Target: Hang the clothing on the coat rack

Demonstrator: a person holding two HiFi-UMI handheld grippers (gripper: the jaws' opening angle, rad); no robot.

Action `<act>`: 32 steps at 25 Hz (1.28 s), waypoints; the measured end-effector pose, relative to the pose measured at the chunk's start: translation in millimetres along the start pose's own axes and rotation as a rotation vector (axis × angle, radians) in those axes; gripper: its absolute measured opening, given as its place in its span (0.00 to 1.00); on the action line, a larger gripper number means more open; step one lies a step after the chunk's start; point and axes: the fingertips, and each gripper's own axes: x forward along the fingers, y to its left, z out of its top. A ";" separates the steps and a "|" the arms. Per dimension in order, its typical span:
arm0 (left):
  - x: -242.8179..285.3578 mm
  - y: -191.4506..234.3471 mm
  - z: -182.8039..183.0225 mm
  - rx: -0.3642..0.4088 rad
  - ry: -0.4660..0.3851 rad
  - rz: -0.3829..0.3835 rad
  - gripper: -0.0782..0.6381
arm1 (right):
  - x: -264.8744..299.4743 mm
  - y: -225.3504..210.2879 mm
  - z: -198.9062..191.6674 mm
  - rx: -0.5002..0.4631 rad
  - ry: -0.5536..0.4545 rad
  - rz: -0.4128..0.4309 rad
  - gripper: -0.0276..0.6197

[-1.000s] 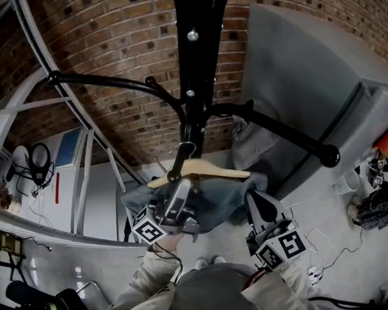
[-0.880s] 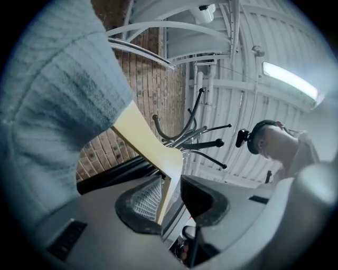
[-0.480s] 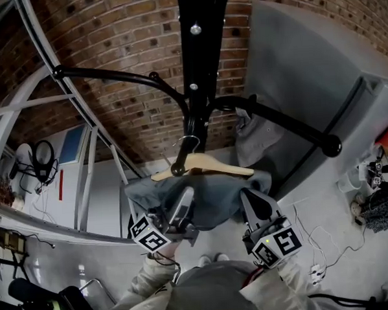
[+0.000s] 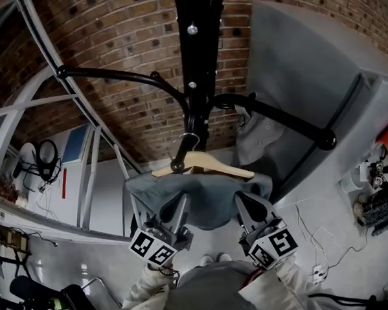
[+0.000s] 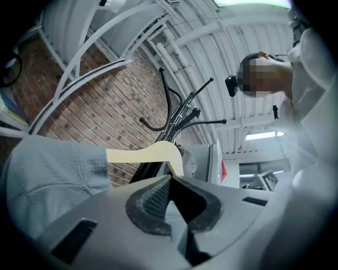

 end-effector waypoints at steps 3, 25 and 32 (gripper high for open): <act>-4.9 -1.9 -2.6 0.078 0.022 0.058 0.12 | -3.1 2.8 -2.5 -0.006 0.004 0.021 0.08; -103.2 -47.1 -16.5 0.275 0.130 0.164 0.12 | -44.4 91.2 -36.4 -0.002 0.058 0.028 0.08; -132.2 -62.6 -13.8 0.258 0.147 0.143 0.12 | -67.6 126.7 -43.0 -0.016 0.053 -0.014 0.08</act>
